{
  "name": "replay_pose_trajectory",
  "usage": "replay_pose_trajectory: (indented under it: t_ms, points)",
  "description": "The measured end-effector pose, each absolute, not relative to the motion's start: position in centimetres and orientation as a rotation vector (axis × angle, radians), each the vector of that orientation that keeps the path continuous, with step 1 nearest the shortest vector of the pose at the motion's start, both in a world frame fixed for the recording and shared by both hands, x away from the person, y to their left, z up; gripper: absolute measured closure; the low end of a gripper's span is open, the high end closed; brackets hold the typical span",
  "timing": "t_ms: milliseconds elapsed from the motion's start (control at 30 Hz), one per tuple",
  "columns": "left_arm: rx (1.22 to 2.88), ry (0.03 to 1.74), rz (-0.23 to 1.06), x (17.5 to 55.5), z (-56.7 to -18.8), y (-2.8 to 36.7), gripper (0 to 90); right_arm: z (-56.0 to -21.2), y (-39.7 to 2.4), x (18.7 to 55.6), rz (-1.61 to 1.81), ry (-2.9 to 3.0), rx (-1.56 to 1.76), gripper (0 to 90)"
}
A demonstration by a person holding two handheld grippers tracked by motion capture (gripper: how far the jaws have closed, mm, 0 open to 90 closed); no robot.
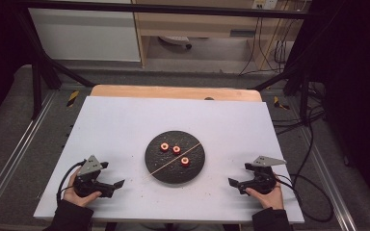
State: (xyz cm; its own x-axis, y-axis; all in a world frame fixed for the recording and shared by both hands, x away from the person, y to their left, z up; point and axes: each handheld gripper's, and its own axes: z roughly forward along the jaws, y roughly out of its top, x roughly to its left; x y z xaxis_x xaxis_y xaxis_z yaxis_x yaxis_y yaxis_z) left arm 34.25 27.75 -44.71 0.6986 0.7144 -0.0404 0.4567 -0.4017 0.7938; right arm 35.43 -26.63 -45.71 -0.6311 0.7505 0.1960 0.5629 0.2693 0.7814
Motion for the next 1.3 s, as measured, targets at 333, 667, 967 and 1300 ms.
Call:
replay_pose_trajectory:
  t_ms: [333,667,967,1300]
  points:
    - [2.075,0.881,0.392,34.1,-44.4,27.0,3.6,-45.6,-26.7,35.3,1.305,2.322,1.225,1.2]
    - [2.078,0.883,0.394,34.0,-44.0,26.5,3.2,-45.7,-26.6,35.4,1.307,2.319,1.228,0.9]
    - [2.093,0.886,0.388,34.0,-43.7,25.7,3.7,-45.7,-26.6,35.4,1.301,2.323,1.229,0.6]
    - [2.106,0.880,0.376,34.1,-43.2,24.6,4.7,-45.7,-26.6,35.4,1.294,2.322,1.230,0.6]
